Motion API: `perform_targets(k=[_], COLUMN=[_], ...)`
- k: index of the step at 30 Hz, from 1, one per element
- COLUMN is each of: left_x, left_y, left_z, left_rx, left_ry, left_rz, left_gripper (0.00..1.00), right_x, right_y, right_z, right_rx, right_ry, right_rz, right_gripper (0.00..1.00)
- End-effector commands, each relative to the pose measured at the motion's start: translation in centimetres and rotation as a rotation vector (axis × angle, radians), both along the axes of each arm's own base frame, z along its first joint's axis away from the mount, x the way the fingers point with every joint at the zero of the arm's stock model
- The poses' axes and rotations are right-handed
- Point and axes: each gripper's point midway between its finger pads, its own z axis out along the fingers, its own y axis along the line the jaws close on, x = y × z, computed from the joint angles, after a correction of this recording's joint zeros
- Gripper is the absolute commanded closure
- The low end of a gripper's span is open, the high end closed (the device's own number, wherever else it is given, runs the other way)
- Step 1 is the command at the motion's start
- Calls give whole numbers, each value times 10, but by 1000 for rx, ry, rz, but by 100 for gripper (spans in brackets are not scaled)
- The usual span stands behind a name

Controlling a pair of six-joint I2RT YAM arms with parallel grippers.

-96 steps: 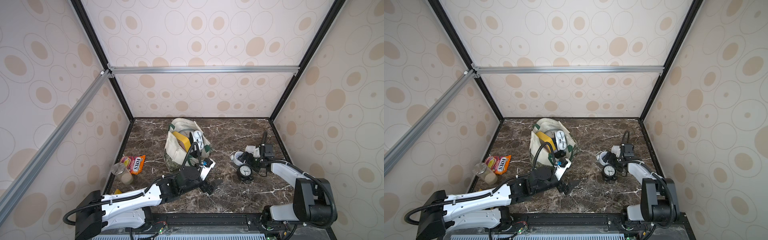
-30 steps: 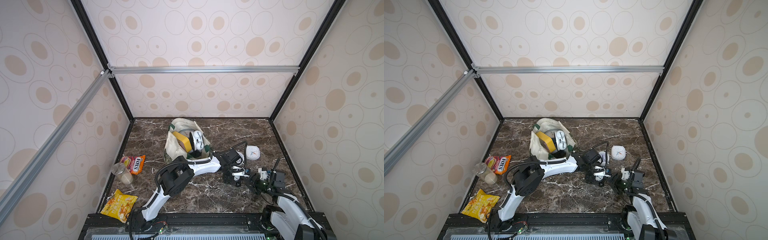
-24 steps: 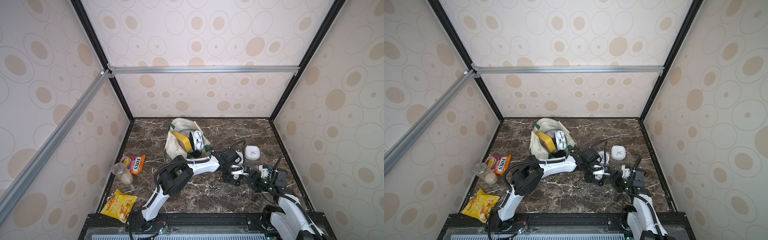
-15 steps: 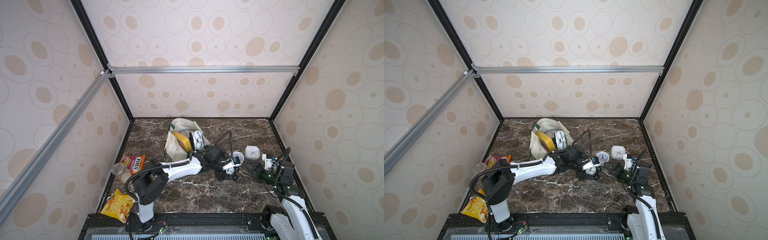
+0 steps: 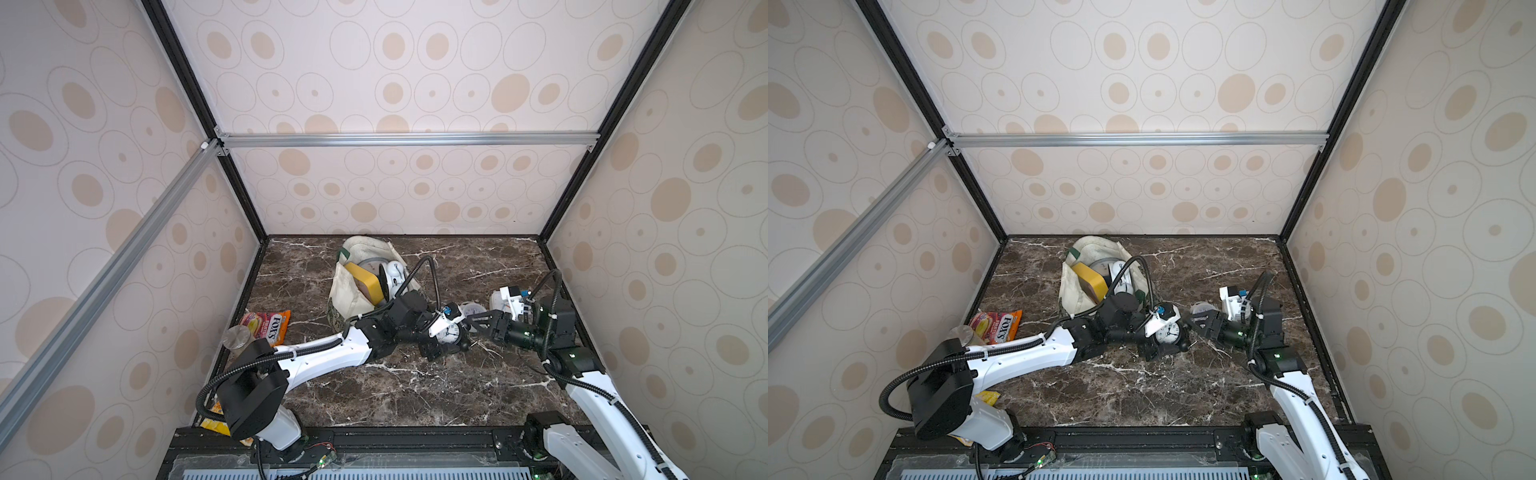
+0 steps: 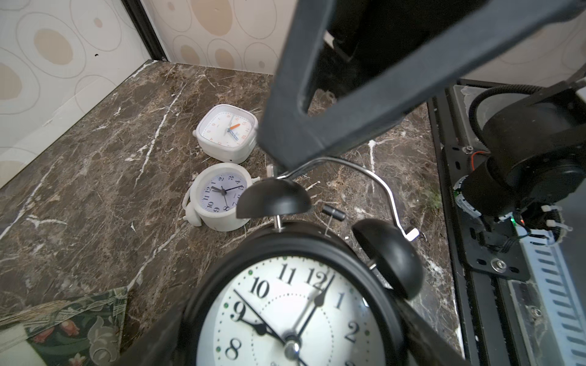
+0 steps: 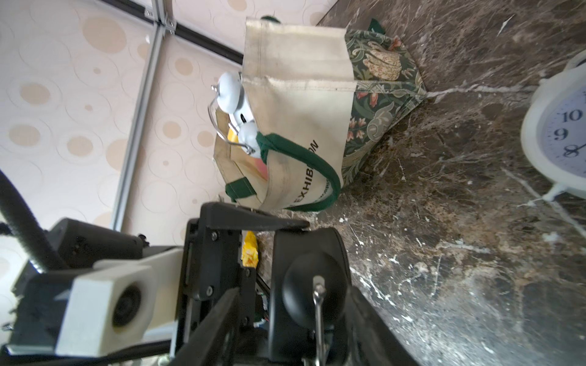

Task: Put the alarm clock into the canvas bag
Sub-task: Place the alarm at the canvas bag.

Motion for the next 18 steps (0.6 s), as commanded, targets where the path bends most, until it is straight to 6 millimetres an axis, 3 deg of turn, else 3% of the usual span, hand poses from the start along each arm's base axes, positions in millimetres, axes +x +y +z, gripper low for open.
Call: perform_targets(k=[1,8,18], left_x=[9,17,17], left_y=[-4,-6,-5], left_z=[35,36,34], left_rx=[-100,-109,-111], left_ry=[-56,-53,-47], left_rz=[22,39,46], left_gripper=[26,26,23], right_x=[-5,-18,-9], right_y=[1,0,2], right_z=[5,-3,-1], right_rx=[-18,-32,-12], right_ry=[5,34,22], right_rz=[1,13,8], right_gripper=[49,62,99])
